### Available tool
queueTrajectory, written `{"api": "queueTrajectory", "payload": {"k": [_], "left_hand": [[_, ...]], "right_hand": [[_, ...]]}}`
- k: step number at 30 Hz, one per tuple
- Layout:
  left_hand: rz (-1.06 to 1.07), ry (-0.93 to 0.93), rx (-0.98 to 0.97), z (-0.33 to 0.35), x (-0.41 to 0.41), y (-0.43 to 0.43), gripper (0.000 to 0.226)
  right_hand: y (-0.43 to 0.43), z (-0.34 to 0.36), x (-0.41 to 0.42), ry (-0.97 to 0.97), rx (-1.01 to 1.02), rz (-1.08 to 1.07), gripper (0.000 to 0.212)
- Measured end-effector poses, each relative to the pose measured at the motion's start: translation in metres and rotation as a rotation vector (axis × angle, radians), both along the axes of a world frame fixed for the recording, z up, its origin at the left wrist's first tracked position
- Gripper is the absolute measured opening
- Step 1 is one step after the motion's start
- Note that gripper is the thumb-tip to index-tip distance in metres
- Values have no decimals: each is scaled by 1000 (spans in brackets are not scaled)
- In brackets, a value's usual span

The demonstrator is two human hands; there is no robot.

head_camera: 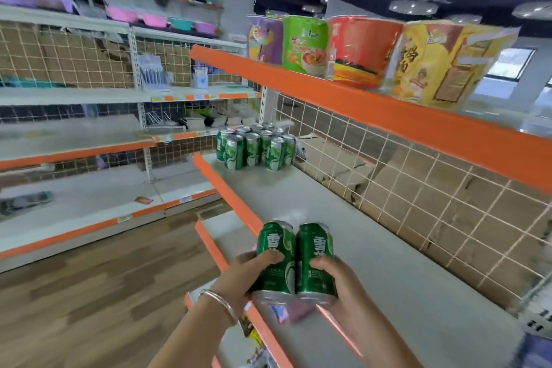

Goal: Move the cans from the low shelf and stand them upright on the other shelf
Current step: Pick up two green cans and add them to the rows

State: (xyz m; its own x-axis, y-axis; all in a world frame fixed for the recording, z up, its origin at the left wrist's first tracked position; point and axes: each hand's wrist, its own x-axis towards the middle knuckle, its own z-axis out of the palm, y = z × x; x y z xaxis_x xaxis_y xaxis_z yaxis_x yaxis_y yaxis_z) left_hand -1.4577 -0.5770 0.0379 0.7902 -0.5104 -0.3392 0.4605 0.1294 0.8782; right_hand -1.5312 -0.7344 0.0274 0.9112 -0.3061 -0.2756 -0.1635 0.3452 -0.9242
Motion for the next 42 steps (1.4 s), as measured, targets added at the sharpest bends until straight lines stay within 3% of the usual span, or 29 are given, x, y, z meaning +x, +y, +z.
{"api": "queueTrajectory", "payload": {"k": [2,6,8,12,13,15,17,21,24,27,32,35,39,42], "left_hand": [[17,-4,8,-1,29,-1,21],[61,38,-1,-4,78,2,25],[70,103,1,-8,101,1,20],[25,218,-48,-11,152,-6,62],[1,245,-70,-10,165,-7,63],[-42,284,-111,-13,192,-11,45],[-92,303,-146,-16,220,-16,26],[-168,294,-155,-22,278,-20,27],[-175,233,-37,-29,315,-21,31],[-181,91,49,-37,341,-23,36],[-195,-202,69,-46,378,-24,75],[-254,-318,7,-53,396,-21,81],[-449,-553,12,-58,416,-17,70],[-523,-575,-28,-59,426,-15,73]], "right_hand": [[-3,-3,35,11,26,4,71],[-3,1,83,19,43,54,39],[-6,-3,107,53,46,49,38],[-5,-7,157,119,115,-7,62],[-6,-9,169,121,139,-20,60],[-5,-8,190,83,164,-47,44],[-4,-11,214,87,169,-79,41],[-2,-14,259,99,71,-144,31],[0,-18,291,124,-48,-224,25],[3,-26,322,121,-211,-266,55],[4,-45,352,-6,-324,-431,80],[1,-50,362,-87,-349,-436,77],[-11,-54,379,6,-758,-504,76],[-18,-49,391,-46,-876,-544,52]]}}
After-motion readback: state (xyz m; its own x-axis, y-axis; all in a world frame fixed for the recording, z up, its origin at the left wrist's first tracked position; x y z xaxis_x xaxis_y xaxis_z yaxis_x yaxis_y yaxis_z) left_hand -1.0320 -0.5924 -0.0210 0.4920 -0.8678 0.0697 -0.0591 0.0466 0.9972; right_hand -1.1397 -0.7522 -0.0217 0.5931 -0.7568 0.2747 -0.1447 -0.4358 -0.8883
